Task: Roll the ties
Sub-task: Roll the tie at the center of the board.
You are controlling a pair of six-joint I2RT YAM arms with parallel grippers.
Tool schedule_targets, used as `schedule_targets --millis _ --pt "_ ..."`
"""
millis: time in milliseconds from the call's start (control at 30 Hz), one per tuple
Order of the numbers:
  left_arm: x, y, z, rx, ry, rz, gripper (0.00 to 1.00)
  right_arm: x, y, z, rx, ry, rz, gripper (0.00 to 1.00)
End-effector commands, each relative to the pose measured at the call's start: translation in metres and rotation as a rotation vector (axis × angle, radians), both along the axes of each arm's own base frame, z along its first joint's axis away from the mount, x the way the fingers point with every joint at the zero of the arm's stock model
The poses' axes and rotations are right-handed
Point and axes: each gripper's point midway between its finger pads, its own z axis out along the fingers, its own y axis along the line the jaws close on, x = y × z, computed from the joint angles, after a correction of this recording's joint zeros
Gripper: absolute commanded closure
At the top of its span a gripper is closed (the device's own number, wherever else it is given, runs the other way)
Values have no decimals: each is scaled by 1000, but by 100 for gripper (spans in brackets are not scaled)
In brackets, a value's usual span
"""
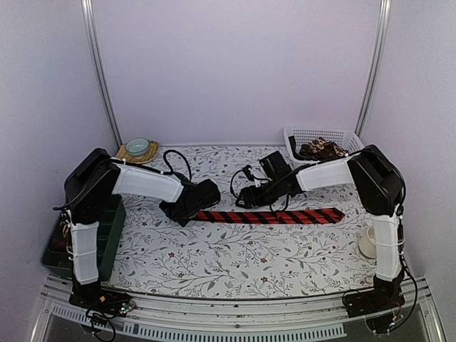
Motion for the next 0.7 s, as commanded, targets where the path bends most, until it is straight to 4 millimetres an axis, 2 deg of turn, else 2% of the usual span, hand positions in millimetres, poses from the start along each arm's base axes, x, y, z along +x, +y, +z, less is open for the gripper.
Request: schedule_targets --millis 0,367,667 --pt "4 0 12 56 -49 4 100 -3 -1 46 68 -28 -6 26" --pt "-6 -11 -7 139 -16 -46 100 -3 -3 44 73 -17 -9 26" --pt "-7 -23 -14 90 5 -73 99 -2 -3 45 83 -12 -9 26"
